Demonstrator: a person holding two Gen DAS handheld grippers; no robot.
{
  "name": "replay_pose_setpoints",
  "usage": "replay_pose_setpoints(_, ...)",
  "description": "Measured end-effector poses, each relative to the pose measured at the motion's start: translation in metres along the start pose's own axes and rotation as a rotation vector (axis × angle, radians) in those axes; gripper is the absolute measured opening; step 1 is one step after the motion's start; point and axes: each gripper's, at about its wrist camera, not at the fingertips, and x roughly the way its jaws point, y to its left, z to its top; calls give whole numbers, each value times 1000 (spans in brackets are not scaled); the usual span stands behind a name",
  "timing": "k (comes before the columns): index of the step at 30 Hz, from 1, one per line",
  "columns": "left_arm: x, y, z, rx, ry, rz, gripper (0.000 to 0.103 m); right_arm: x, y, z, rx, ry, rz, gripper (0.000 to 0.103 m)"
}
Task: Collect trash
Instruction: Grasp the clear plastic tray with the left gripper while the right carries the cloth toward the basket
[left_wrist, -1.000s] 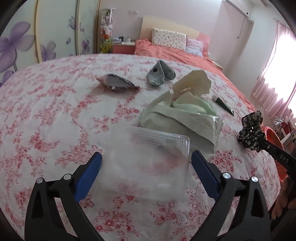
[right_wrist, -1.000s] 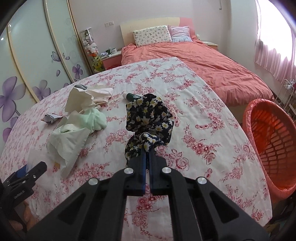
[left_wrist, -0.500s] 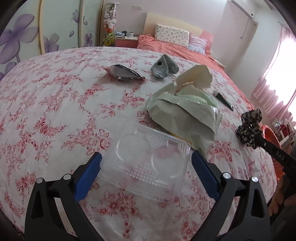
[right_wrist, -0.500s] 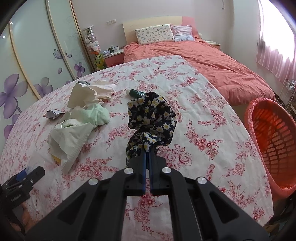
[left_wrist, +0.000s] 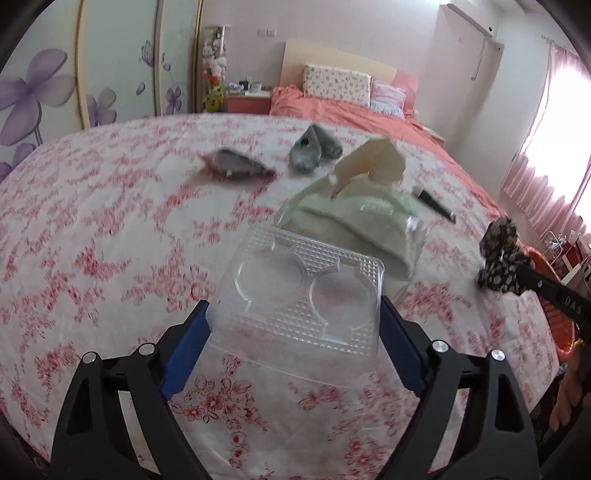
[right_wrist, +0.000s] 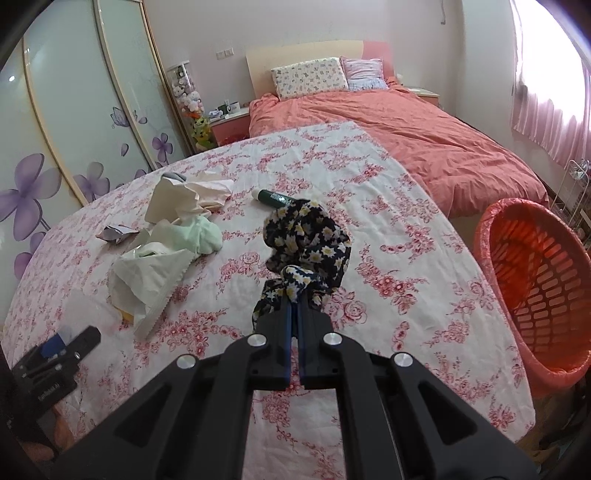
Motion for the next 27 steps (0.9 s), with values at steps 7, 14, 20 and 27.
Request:
replay_pose_setpoints(7, -17, -28, 21, 17, -68, -30, 87, -19, -11, 1, 2, -47, -1, 3)
replay_pose_setpoints(14, -17, -70, 32, 62, -85, -82, 87, -41, -34, 2, 36, -94, -3, 3)
replay_pose_setpoints(20, -13, -110, 36, 115, -91, -132, 87, -60, -59, 3, 70, -139, -26, 3)
replay_pose_setpoints(27, -5, -155, 38, 179, -98, -179, 87, -77, -93, 1, 99, -182, -83, 3)
